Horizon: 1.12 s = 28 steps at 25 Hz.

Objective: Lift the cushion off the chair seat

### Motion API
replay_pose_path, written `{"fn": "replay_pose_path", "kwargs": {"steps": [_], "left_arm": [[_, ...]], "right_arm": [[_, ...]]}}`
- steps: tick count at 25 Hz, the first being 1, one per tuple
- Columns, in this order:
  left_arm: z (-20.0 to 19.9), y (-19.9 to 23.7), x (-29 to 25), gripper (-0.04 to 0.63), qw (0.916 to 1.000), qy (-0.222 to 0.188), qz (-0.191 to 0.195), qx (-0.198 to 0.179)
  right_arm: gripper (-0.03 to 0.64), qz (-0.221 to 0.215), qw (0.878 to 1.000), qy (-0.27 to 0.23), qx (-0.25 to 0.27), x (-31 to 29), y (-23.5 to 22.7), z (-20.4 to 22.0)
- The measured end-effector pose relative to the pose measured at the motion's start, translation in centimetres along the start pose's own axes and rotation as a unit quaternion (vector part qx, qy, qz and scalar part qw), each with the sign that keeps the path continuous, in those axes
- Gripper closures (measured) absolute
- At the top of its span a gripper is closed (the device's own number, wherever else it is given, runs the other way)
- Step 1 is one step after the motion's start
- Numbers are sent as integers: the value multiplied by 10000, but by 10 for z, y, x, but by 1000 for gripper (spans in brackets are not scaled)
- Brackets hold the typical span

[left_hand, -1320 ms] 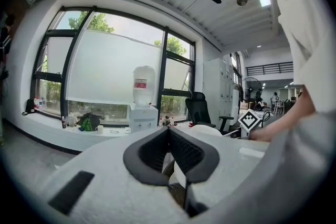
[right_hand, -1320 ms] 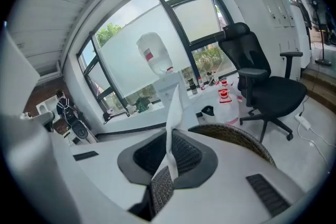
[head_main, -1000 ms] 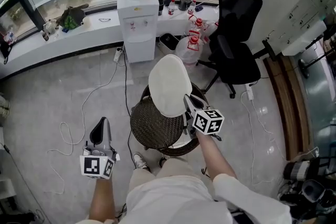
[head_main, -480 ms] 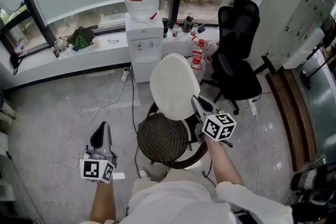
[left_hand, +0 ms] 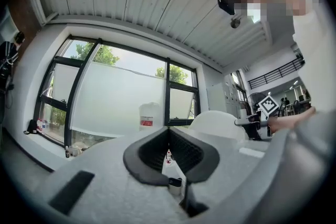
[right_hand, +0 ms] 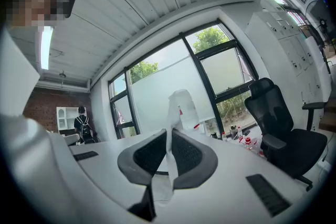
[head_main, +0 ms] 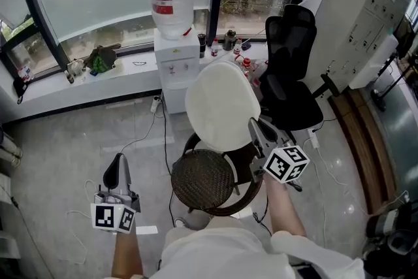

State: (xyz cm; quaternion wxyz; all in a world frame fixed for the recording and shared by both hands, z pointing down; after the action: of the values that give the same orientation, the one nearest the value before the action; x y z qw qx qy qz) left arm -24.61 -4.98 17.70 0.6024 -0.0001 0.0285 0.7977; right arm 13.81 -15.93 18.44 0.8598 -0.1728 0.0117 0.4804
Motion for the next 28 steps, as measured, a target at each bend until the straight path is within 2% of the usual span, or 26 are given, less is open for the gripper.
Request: {"fn": "replay_pose_path", "kwargs": {"steps": [6,16,28], "left_arm": [[-14,5,5,580,9998,-189,-86,-24],[-25,19,18,580,9987,-322,-380,-47],[-22,41,53,580,9946,-438,-940,46]], "right_arm": [[583,-69,9992,-369,-156,24,-3,-32],[583,249,9951,-936,214,67,-6,-76],[583,721,9918,-1052,-15,102,-19,-63]]}}
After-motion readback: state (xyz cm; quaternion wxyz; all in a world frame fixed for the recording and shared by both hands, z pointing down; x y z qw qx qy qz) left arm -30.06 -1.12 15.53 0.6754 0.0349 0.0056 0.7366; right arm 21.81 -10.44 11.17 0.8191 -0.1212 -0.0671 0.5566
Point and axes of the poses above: the fingertips, and each gripper's own axes: x backward along the fingers, y to its left, z out of its underside, the point moved 3 cm from there along x, backward along the fingers, and after that the axes turned 10 degrees about y, right-handed, at the moved point
